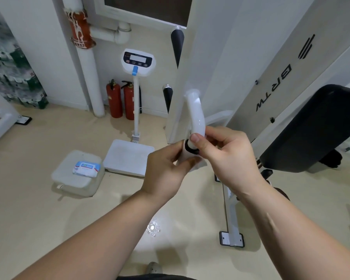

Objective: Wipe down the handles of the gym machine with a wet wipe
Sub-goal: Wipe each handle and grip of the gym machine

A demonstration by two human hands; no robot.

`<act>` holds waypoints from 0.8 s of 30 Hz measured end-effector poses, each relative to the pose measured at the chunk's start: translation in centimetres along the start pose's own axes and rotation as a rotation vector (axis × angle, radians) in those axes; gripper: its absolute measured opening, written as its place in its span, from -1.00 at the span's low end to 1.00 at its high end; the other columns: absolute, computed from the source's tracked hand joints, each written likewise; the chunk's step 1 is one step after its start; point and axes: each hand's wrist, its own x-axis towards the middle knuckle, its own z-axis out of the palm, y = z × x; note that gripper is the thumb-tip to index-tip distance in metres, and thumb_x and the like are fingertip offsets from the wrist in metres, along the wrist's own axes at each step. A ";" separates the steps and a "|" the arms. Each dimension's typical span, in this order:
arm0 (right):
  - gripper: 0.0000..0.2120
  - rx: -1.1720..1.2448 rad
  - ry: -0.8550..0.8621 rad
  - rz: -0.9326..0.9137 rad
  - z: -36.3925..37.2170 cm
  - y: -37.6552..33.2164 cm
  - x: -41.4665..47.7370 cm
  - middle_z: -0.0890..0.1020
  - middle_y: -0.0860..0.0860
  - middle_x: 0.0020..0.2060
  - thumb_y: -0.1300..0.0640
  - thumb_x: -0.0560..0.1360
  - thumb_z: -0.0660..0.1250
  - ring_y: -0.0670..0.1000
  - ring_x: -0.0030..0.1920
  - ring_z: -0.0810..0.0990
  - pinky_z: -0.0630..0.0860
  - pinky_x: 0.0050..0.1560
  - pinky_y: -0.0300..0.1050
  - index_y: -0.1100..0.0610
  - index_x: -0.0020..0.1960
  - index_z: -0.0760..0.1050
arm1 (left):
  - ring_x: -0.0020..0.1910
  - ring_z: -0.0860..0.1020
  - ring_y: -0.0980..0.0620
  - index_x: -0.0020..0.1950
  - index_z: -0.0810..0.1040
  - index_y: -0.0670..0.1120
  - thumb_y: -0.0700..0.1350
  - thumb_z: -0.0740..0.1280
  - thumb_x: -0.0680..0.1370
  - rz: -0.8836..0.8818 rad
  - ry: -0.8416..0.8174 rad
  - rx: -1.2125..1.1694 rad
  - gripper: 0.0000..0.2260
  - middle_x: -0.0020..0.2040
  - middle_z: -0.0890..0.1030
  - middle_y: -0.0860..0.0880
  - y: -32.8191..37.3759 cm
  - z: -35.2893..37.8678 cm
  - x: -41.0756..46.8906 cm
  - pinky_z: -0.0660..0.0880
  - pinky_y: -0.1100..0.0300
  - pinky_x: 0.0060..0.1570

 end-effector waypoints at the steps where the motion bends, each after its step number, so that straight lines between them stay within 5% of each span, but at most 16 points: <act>1: -0.82 -0.009 0.000 -0.006 0.0 -0.1 0.0 0.52 -0.13 -0.43 0.13 0.56 0.46 -0.02 -0.32 0.52 0.41 -0.28 -0.08 0.17 -0.20 0.65 | -0.36 0.52 0.16 -0.07 0.70 0.07 -0.23 0.46 0.50 -0.015 -0.015 -0.016 -0.82 -0.40 0.60 0.17 -0.2 -0.1 -0.1 0.41 0.27 -0.26; 6: -0.83 -0.032 0.026 0.000 0.2 -0.3 0.3 0.57 0.07 -0.31 0.00 0.51 0.44 0.18 -0.19 0.55 0.57 -0.07 0.27 0.08 -0.17 0.68 | -0.25 0.57 0.24 -0.13 0.70 0.17 -0.18 0.54 0.47 -0.157 -0.085 0.030 -0.78 -0.27 0.68 0.19 -3.3 -0.5 -1.0 0.43 0.41 -0.18; 14: -0.79 -0.065 0.018 -0.001 -0.8 0.0 0.1 0.49 -0.01 -0.40 0.09 0.55 0.44 0.07 -0.27 0.49 0.52 -0.16 0.11 0.19 -0.20 0.62 | -0.35 0.52 0.22 -0.17 0.63 0.20 -0.23 0.46 0.52 -0.007 -0.052 0.022 -0.71 -0.40 0.60 0.23 -0.6 0.5 0.5 0.40 0.30 -0.23; 17: -0.79 -0.055 0.003 0.005 -0.6 -0.2 0.2 0.51 0.09 -0.35 0.06 0.55 0.43 0.20 -0.21 0.52 0.58 -0.09 0.26 0.19 -0.16 0.64 | -0.33 0.52 0.17 -0.17 0.64 0.15 -0.23 0.47 0.50 -0.044 -0.012 0.003 -0.75 -0.37 0.61 0.21 -1.9 0.6 -0.1 0.42 0.21 -0.21; 20: -0.83 -0.054 0.017 0.011 -0.4 -0.2 0.1 0.49 0.00 -0.38 0.06 0.56 0.43 0.25 -0.18 0.49 0.55 -0.09 0.32 0.13 -0.14 0.67 | -0.05 0.66 0.18 0.09 0.70 0.16 -0.16 0.46 0.53 -0.128 -0.033 0.061 -0.76 -0.11 0.73 0.21 -4.3 0.5 -1.3 0.56 0.15 0.04; 24: -0.79 -0.051 0.033 0.009 -0.1 -0.3 -0.1 0.52 0.12 -0.32 -0.01 0.53 0.41 0.27 -0.15 0.50 0.55 -0.09 0.35 0.13 -0.11 0.67 | 0.16 0.62 0.23 0.47 0.48 0.18 -0.15 0.40 0.59 -0.092 -0.004 0.110 -0.53 0.10 0.69 0.29 -4.8 0.8 -2.0 0.52 0.17 0.28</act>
